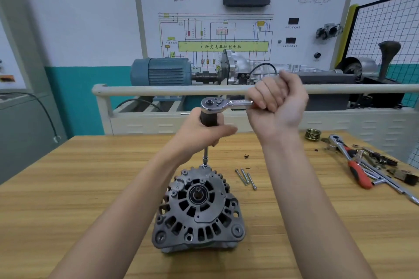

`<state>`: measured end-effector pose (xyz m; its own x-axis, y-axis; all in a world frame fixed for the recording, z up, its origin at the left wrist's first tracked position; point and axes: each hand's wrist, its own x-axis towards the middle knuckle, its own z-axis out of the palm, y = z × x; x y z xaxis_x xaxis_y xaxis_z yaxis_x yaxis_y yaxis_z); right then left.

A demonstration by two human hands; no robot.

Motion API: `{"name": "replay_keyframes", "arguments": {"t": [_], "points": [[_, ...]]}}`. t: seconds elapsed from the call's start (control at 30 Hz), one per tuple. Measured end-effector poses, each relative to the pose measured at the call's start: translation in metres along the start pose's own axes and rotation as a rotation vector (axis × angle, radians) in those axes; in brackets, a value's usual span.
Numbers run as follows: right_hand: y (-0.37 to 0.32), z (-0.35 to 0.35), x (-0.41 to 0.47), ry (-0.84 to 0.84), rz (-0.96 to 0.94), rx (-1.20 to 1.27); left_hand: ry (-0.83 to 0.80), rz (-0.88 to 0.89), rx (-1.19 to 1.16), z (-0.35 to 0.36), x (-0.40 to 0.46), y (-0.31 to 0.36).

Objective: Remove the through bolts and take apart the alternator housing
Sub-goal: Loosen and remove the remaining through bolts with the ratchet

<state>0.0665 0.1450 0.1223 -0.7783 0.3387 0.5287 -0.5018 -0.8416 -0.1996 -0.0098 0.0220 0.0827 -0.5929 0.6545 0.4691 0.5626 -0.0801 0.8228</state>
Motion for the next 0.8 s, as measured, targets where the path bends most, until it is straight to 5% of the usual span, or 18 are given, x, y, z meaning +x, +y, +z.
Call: {"name": "replay_keyframes", "arguments": {"t": [0.1,0.17,0.43,0.5,0.7,0.8], "points": [[-0.001,0.000,0.024,0.004,0.257,0.130,-0.258,-0.028,0.026,-0.010,0.000,0.008],[0.000,0.000,0.032,0.034,0.302,0.153,-0.269,-0.046,-0.005,-0.007,0.003,0.008],[0.016,0.000,-0.017,0.050,-0.205,-0.081,0.405,-0.007,-0.175,0.017,0.008,-0.005],[0.015,0.000,-0.021,0.026,-0.221,-0.093,0.429,0.017,-0.133,0.021,0.004,-0.004],[-0.003,0.003,0.021,0.015,0.217,0.059,-0.169,-0.010,-0.054,-0.008,0.001,0.007],[-0.001,0.003,0.036,0.052,0.318,0.097,-0.234,-0.062,-0.141,-0.008,0.006,0.008]]}}
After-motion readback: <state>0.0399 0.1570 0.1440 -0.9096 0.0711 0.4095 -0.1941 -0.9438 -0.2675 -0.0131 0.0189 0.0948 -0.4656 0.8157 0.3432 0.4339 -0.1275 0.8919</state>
